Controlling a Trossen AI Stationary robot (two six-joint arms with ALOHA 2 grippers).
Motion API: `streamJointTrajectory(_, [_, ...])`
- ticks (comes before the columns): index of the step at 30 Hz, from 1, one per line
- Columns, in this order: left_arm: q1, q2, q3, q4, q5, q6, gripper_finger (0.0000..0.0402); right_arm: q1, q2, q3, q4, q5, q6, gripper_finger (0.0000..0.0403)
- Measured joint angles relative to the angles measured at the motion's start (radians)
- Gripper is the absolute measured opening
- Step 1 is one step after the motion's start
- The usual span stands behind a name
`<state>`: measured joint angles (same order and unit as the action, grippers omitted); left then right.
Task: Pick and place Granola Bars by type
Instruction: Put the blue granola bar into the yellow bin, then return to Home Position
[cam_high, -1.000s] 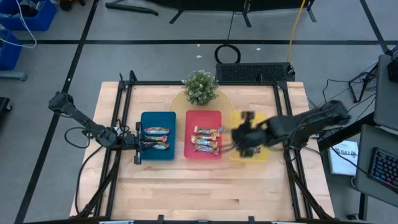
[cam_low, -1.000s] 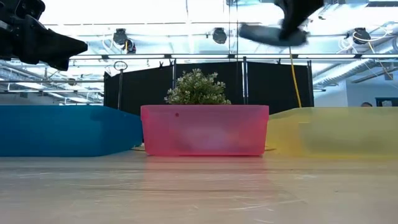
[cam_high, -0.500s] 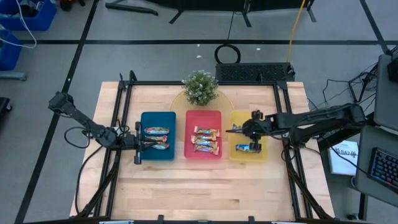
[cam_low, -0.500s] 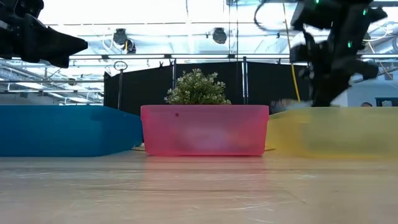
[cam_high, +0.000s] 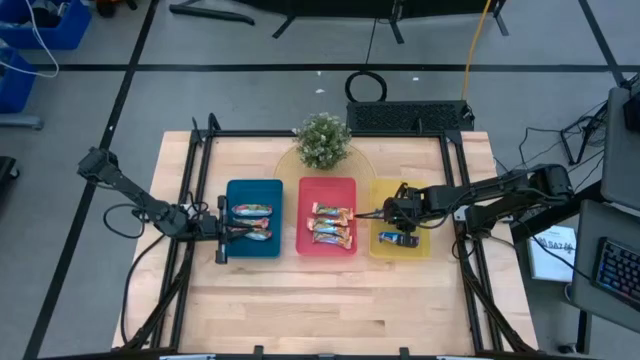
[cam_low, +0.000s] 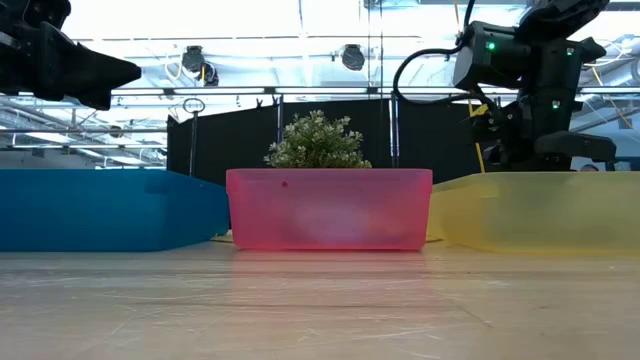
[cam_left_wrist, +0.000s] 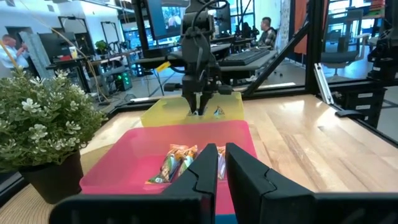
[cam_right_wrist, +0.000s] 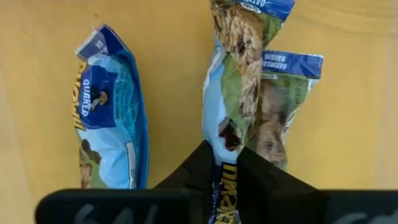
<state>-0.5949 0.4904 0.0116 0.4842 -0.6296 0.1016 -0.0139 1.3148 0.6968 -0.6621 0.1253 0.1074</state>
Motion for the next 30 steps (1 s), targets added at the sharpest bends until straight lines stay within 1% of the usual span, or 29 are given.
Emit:
streamJointTrajectory(3, [0.000,0.000,0.000,0.000,0.000,-0.005,0.0037,0.000,-0.027,0.000,-0.009,-0.002,0.018,0.0070])
streamJointTrajectory(7, [0.000,0.000,0.000,0.009,0.000,-0.001,0.0037,0.000,-0.079,0.000,-0.015,-0.024,0.035,0.0118])
streamJointTrajectory(11, [0.000,0.000,0.000,0.023,-0.001,0.035,0.0037,0.000,-0.143,0.000,-0.019,-0.024,0.038,0.0157])
streamJointTrajectory(15, [-0.003,-0.001,0.000,0.028,-0.001,0.037,0.0037,0.000,-0.241,0.000,0.017,-0.024,0.050,0.0175])
streamJointTrajectory(18, [-0.003,-0.001,0.000,0.072,-0.002,0.045,0.0037,0.006,-0.338,0.000,0.051,-0.041,0.040,0.0176])
streamJointTrajectory(20, [-0.003,-0.001,0.000,0.086,-0.018,0.060,0.0037,0.012,-0.417,0.000,0.089,-0.047,0.037,0.0168])
streamJointTrajectory(23, [-0.002,-0.001,0.000,0.087,-0.080,0.100,0.0027,0.030,-0.543,-0.007,0.172,-0.050,0.010,0.0137])
streamJointTrajectory(26, [-0.001,0.000,0.000,0.068,-0.164,0.148,0.0007,0.043,-0.675,-0.051,0.277,-0.071,-0.050,0.0089])
streamJointTrajectory(28, [-0.001,0.000,0.000,0.048,-0.191,0.152,0.0007,0.043,-0.759,-0.091,0.361,-0.084,-0.056,0.0052])
streamJointTrajectory(30, [0.001,0.000,0.000,0.056,-0.195,0.153,0.0015,0.043,-0.828,-0.129,0.426,-0.104,-0.049,0.0017])
